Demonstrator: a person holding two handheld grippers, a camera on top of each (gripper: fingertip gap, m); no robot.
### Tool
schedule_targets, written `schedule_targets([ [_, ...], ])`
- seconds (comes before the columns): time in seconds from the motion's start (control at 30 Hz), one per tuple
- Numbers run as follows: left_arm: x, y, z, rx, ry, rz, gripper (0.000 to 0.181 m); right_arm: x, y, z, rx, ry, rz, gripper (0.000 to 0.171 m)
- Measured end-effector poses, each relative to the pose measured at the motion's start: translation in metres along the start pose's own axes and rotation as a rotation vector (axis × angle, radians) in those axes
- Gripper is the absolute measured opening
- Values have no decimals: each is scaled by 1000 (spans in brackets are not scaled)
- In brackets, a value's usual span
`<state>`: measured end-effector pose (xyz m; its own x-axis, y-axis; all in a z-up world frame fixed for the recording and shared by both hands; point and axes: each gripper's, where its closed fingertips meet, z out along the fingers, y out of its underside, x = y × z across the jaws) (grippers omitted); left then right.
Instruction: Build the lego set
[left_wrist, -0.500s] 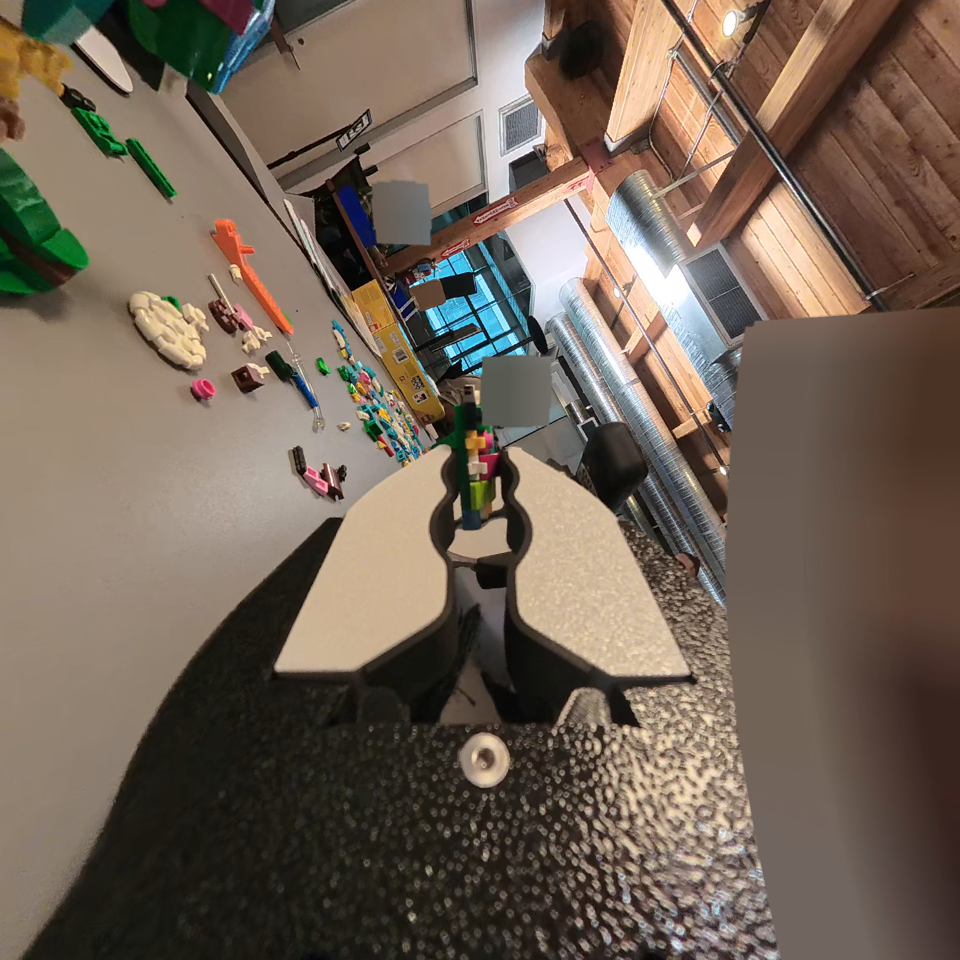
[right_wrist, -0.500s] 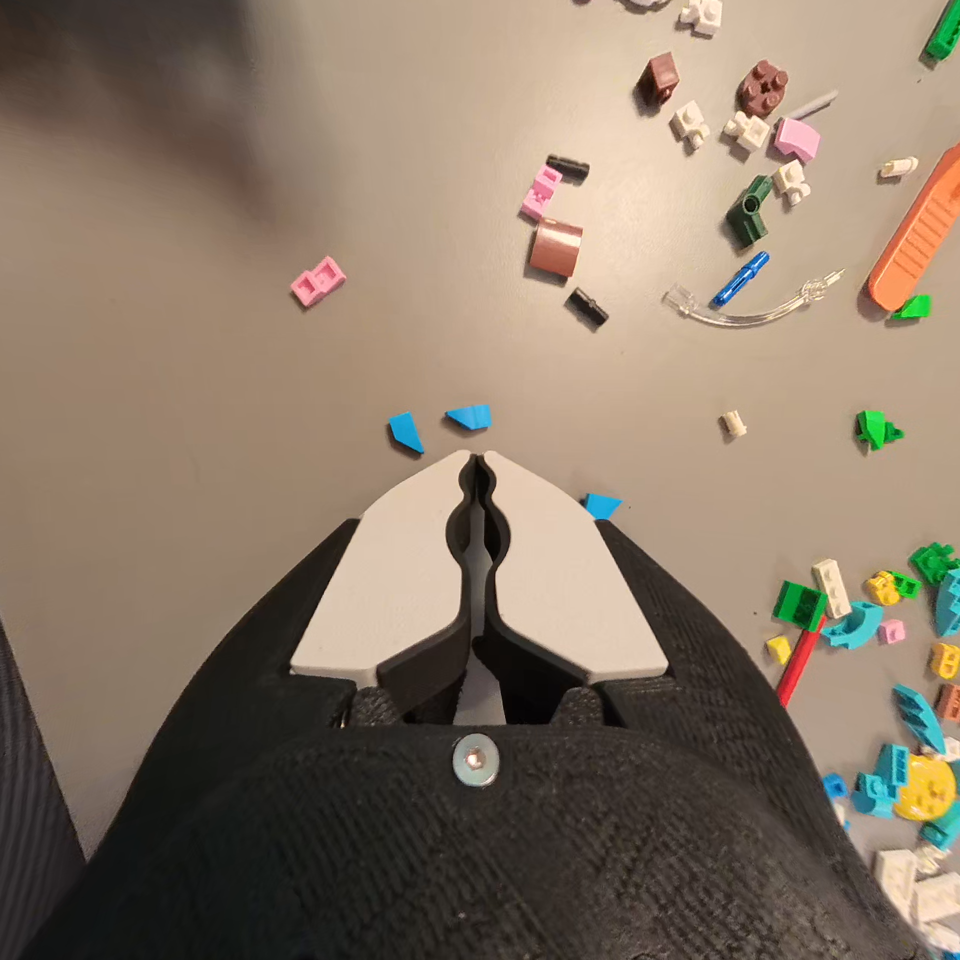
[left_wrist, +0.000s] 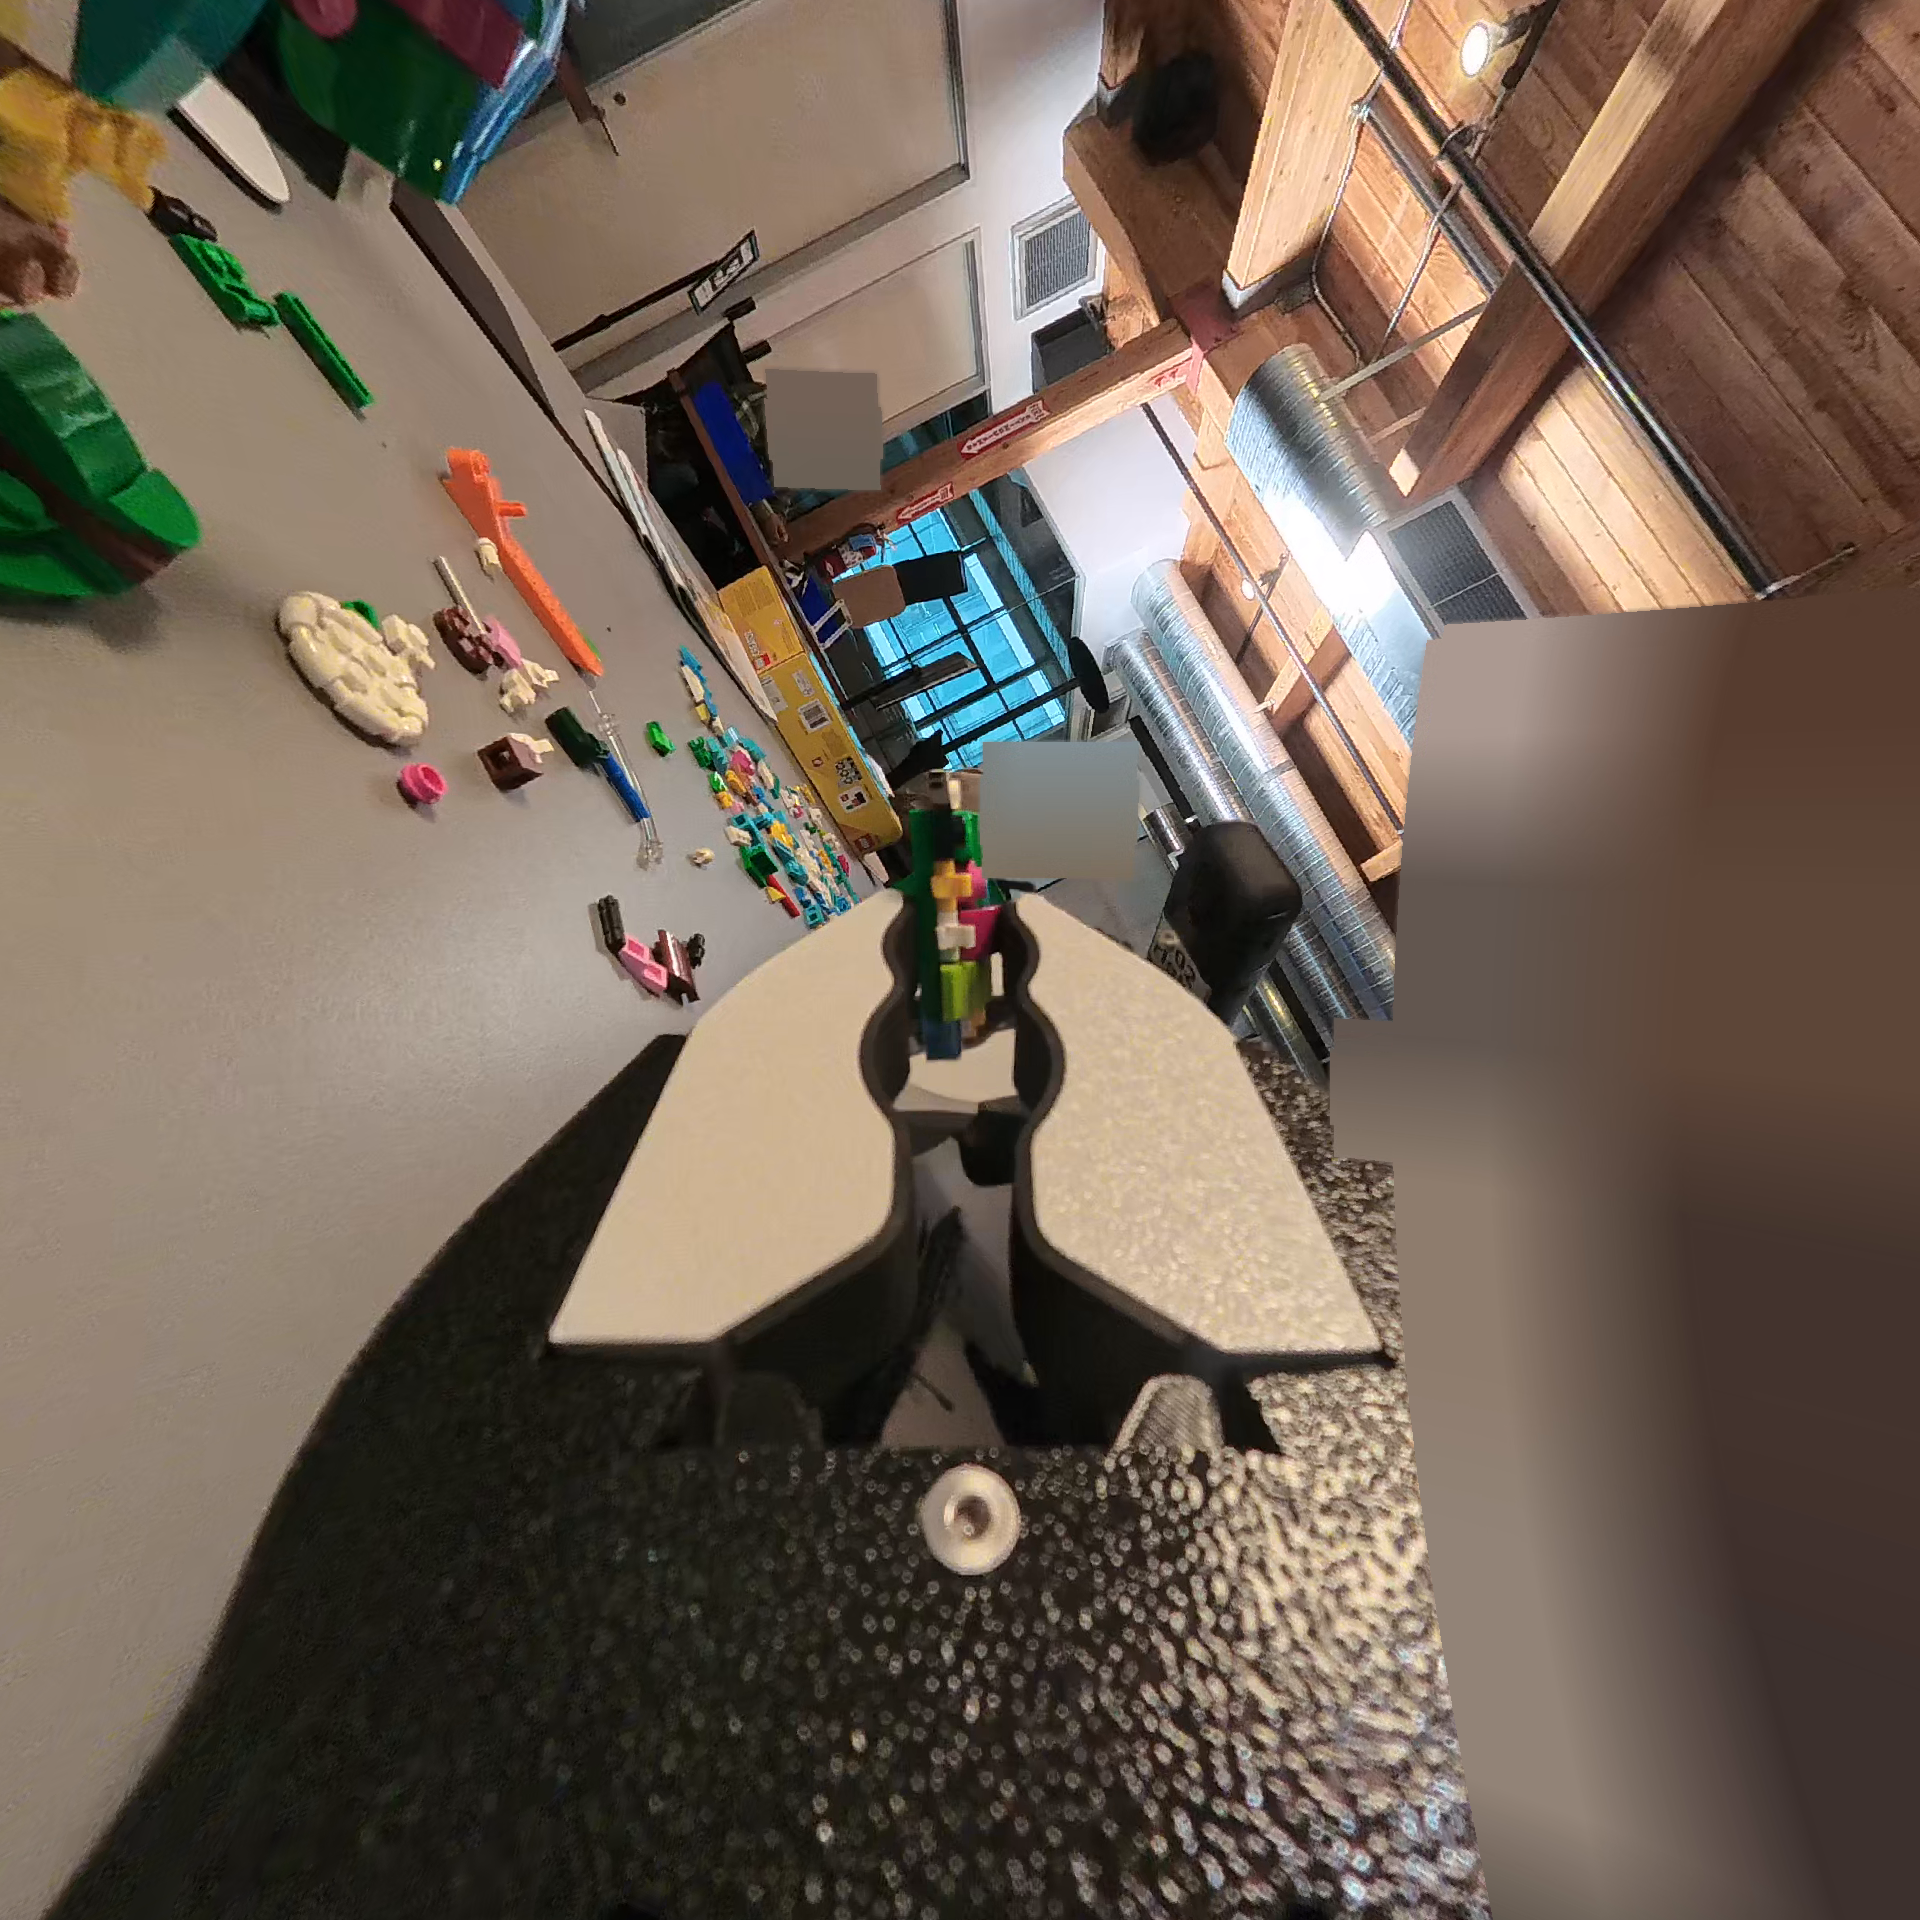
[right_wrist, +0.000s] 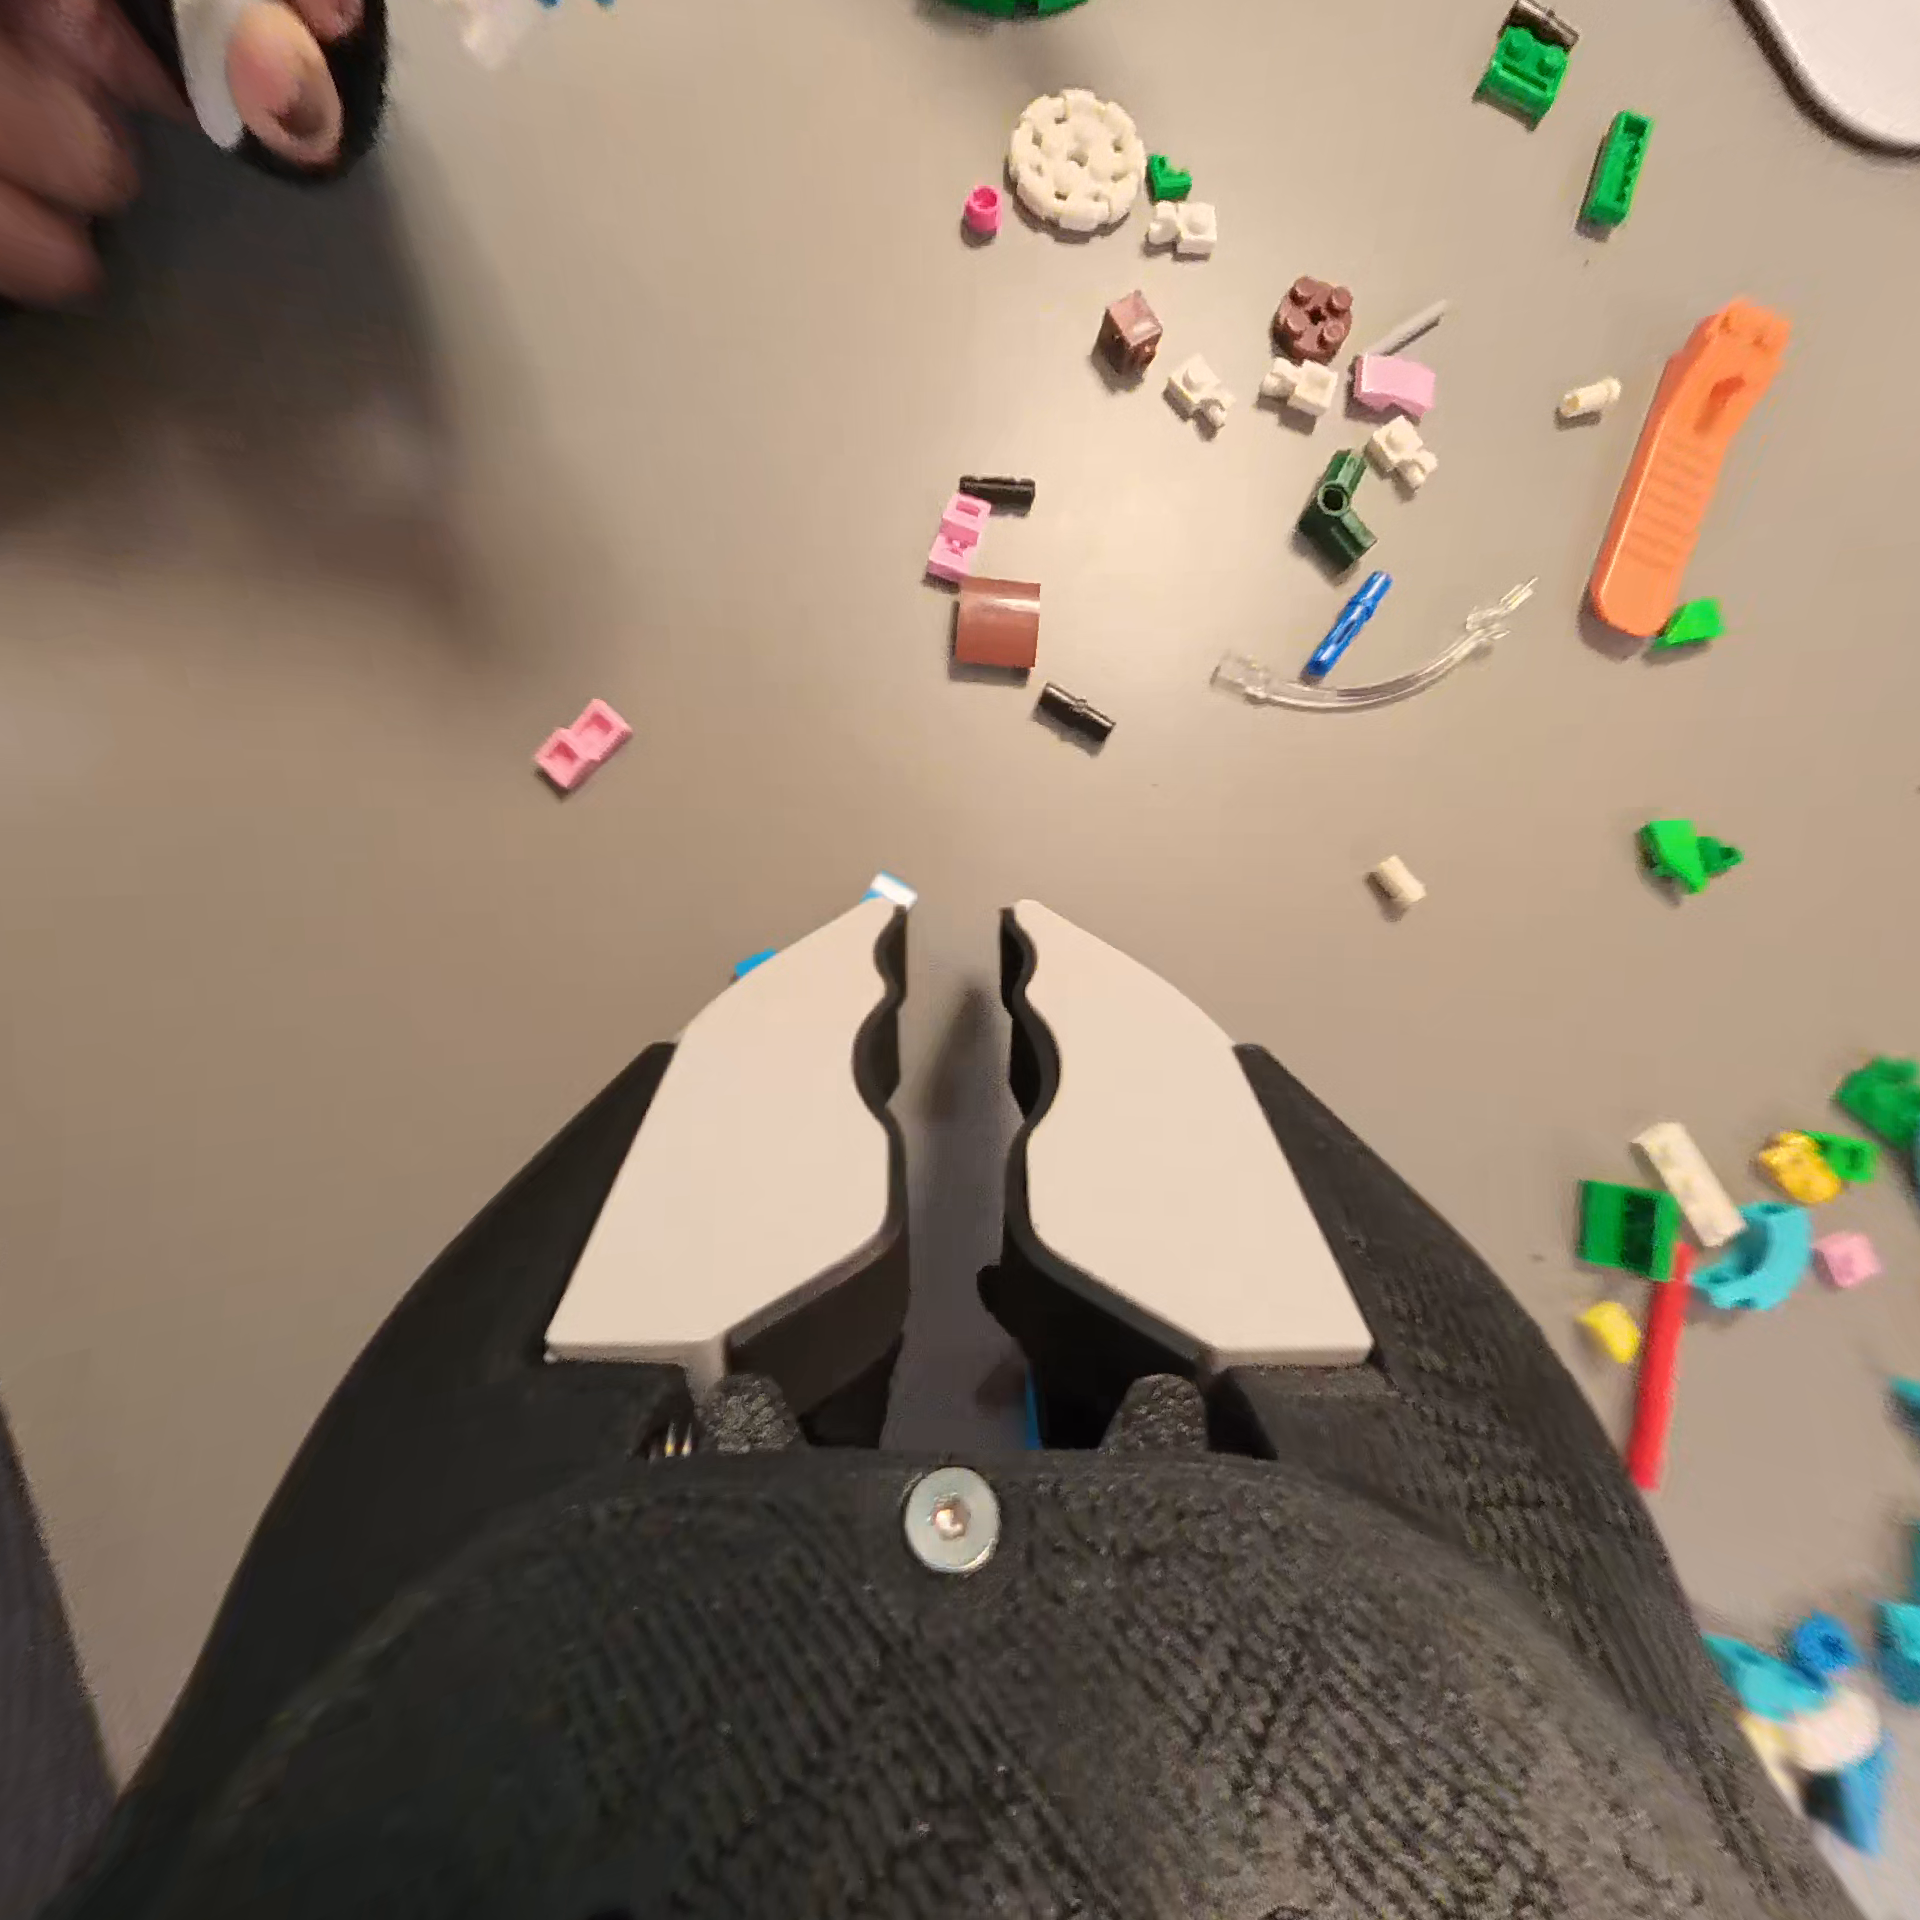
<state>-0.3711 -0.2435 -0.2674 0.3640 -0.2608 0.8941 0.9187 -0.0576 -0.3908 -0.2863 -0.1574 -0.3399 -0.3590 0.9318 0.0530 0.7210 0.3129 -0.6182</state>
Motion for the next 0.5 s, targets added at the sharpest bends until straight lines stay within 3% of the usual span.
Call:
schedule_targets([
  [0.03,0,0,0,0,0,-1,14,-3,-1,0,19,-11,35,21],
  [0.23,0,0,0,0,0,0,14,-11,-1,1,18,-1,81,26],
  [0.5,0,0,0,-4,6,-5,14,-10,6,8,-44,11,44,17],
])
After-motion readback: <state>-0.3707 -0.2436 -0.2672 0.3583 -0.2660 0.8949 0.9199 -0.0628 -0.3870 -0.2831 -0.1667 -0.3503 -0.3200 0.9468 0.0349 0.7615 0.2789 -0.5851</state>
